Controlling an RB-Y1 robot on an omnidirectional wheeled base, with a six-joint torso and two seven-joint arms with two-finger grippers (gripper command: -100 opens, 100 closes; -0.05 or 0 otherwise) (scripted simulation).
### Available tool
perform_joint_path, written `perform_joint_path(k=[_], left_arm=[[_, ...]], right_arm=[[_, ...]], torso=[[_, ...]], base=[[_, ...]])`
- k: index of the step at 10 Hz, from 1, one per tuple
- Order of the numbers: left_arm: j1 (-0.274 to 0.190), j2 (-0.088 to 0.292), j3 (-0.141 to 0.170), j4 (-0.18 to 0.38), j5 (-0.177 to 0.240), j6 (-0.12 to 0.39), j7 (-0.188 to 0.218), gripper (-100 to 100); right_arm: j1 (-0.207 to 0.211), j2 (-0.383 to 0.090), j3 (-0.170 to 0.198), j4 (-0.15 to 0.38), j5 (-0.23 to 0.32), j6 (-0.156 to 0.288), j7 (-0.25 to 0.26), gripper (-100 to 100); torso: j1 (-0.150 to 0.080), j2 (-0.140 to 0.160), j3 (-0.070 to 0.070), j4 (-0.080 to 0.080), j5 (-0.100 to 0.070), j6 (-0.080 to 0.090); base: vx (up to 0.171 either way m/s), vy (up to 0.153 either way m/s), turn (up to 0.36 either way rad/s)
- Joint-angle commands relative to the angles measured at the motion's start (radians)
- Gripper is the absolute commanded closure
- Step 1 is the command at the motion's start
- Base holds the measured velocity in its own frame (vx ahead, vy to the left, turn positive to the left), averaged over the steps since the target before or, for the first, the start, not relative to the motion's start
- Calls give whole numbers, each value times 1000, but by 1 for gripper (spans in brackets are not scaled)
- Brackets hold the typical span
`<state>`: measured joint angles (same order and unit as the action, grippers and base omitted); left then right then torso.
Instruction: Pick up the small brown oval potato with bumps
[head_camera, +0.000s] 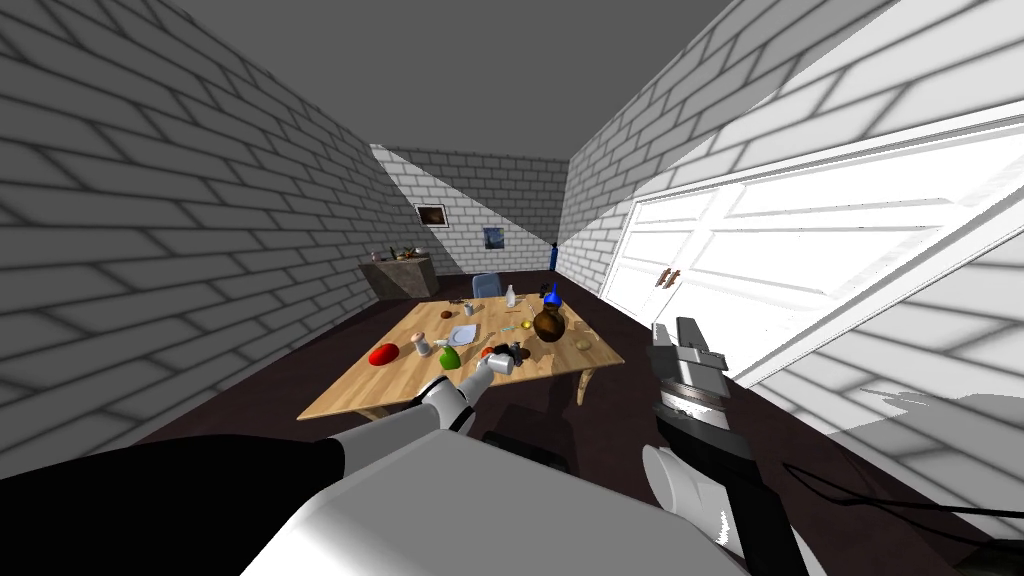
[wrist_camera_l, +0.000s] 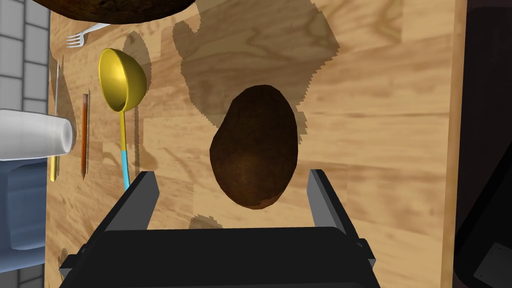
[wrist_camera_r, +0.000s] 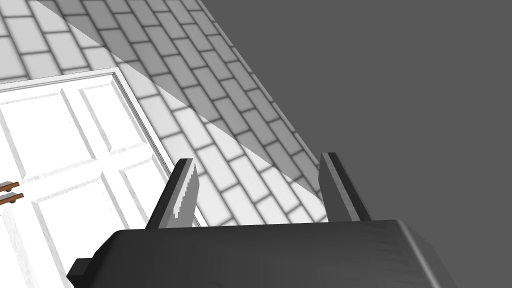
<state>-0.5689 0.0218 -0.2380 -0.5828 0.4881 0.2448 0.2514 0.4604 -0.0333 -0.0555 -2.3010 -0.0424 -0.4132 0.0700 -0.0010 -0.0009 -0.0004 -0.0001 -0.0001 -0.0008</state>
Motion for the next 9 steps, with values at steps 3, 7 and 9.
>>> perform_joint_path(k=[3, 7, 9], left_arm=[[10, -11, 28, -4, 39, 10, -90, -100], [29, -25, 69, -19, 86, 27, -201, -100], [39, -32, 90, -26, 109, 35, -256, -100]], right_arm=[[0, 0, 0, 0, 0, 0, 0, 0], [0, 0, 0, 0, 0, 0, 0, 0], [0, 0, 0, 0, 0, 0, 0, 0]], torso=[[-1, -1, -1, 0, 0, 0], [-1, -1, 0, 0, 0, 0], [-1, -1, -1, 0, 0, 0]], base=[[33, -26, 55], [27, -28, 58], [34, -28, 57]])
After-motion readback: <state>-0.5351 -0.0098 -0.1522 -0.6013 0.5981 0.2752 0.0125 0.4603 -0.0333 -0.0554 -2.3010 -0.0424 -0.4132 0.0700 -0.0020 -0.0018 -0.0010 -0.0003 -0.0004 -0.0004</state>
